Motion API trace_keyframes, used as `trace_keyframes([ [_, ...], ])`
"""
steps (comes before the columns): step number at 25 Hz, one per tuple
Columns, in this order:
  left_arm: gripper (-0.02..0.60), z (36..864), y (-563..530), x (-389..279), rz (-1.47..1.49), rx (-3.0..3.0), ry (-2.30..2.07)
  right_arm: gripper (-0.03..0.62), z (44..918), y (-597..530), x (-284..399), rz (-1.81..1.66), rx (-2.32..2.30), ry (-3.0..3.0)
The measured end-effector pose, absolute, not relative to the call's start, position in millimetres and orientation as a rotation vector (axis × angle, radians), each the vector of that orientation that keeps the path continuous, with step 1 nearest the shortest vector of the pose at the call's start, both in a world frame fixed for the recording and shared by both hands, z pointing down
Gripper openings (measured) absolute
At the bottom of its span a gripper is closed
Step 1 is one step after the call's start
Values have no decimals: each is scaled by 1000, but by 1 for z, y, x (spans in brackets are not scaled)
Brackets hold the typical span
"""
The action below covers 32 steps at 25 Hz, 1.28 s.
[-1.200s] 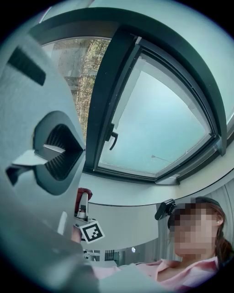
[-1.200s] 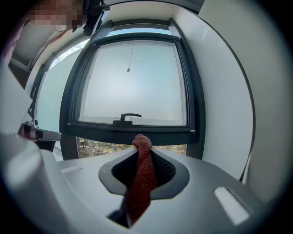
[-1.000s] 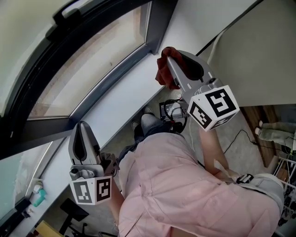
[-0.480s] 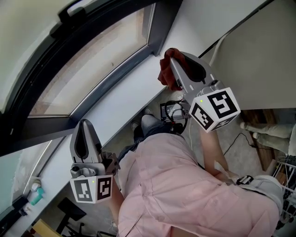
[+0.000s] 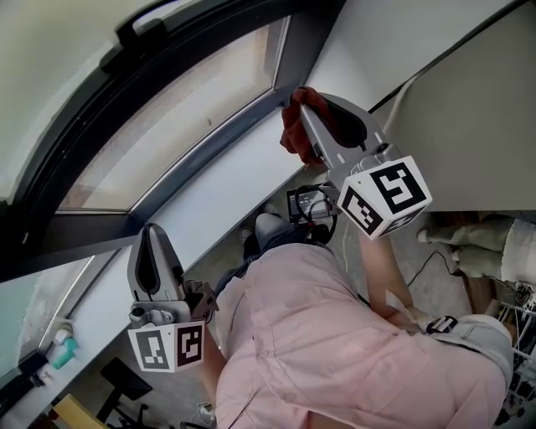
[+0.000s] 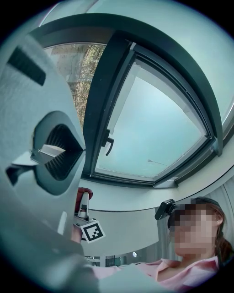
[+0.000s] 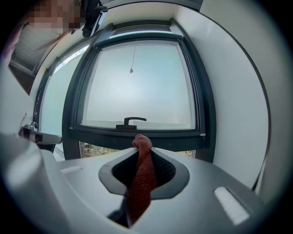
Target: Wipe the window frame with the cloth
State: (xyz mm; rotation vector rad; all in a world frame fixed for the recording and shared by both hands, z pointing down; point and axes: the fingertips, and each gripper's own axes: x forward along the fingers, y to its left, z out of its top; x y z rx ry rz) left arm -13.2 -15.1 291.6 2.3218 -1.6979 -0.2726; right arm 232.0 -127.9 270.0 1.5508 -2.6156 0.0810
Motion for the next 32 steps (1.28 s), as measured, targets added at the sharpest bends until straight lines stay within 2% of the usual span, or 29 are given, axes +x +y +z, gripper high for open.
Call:
trace_keyframes([
  [6, -5, 304, -19, -8, -253, 2311, -1710, 63, 281, -137, 223, 137, 1502, -2666],
  [9, -5, 304, -24, 0, -234, 2306, -1685, 63, 260, -148, 216, 160, 1464, -2752],
  [13, -5, 299, -29, 12, -235, 2291, -1678, 63, 182, -186, 203, 20, 1448, -2940],
  [17, -5, 288, -42, 8, -277, 2266, -1753, 63, 69, -228, 190, -339, 1503, -3253],
  [19, -5, 286, -41, 9, -288, 2241, -1780, 63, 43, -247, 187, -458, 1533, -3337],
  [24, -5, 283, -47, 7, -299, 2190, -1839, 64, 133, -319, 159, -48, 1452, -3065],
  [28, -5, 283, -63, 6, -288, 2184, -1851, 69, 203, -331, 138, -70, 1241, -2768],
  [32, -5, 285, -81, 15, -285, 2202, -1812, 114, 230, -326, 124, -126, 1070, -2663],
])
